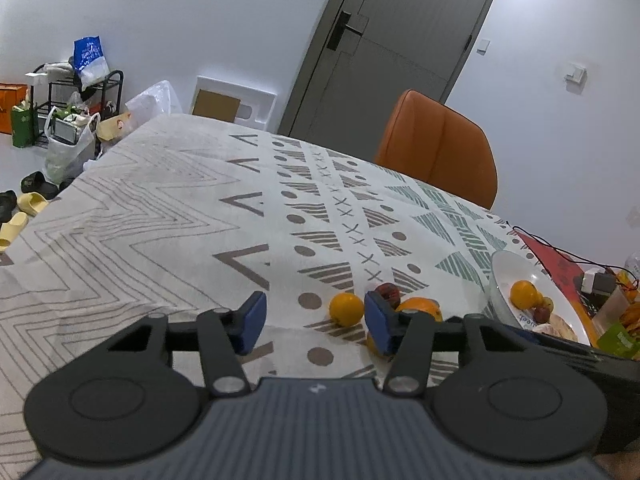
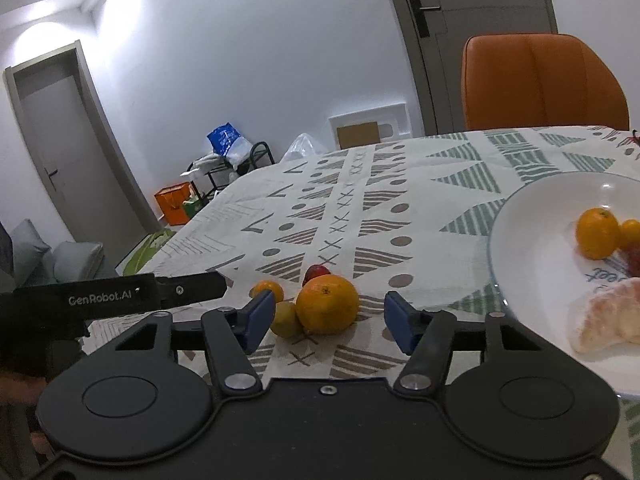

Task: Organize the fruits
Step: 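Close right gripper on a large orange while left closes on a yellow-green fruit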

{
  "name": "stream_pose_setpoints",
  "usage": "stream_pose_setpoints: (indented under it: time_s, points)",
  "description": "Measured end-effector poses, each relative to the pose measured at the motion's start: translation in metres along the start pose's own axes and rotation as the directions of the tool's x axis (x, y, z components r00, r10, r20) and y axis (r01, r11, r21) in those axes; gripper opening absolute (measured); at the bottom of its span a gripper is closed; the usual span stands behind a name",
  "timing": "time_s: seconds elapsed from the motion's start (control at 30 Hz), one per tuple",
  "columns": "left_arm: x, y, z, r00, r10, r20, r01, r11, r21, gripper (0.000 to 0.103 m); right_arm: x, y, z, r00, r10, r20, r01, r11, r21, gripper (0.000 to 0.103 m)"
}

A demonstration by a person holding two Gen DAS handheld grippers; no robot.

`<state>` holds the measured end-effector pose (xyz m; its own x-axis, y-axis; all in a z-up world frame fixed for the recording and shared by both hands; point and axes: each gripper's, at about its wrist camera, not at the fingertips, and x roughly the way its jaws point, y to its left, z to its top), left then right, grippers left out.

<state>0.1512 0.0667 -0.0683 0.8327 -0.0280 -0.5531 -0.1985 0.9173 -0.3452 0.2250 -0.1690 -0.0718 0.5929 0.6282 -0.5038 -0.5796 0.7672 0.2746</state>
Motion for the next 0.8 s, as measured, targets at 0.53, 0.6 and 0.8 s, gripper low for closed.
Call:
stream_pose_setpoints:
  time_s: [0.53,0.6,0.8]
  points:
    - [0.010,-0.006,-0.001,0.999,-0.043,-0.028,0.044,0.999,0.021,0.049,0.013,-0.007,0.001,0.999,0.018,-0.031,-0.016,0.998,0.059,0.033]
    - [0.012,-0.008,-0.002,0.998,-0.049,-0.035,0.050,0.999,0.020,0.049,0.009,-0.009,0.001,1.000,0.018,-0.023,-0.017,0.998,0.061,0.033]
    - [0.014,-0.016,-0.007,0.997,-0.060,-0.048,0.061,0.998,0.031,0.049,-0.002,-0.012,0.001,1.000,0.011,-0.001,-0.011,0.999,0.048,0.030]
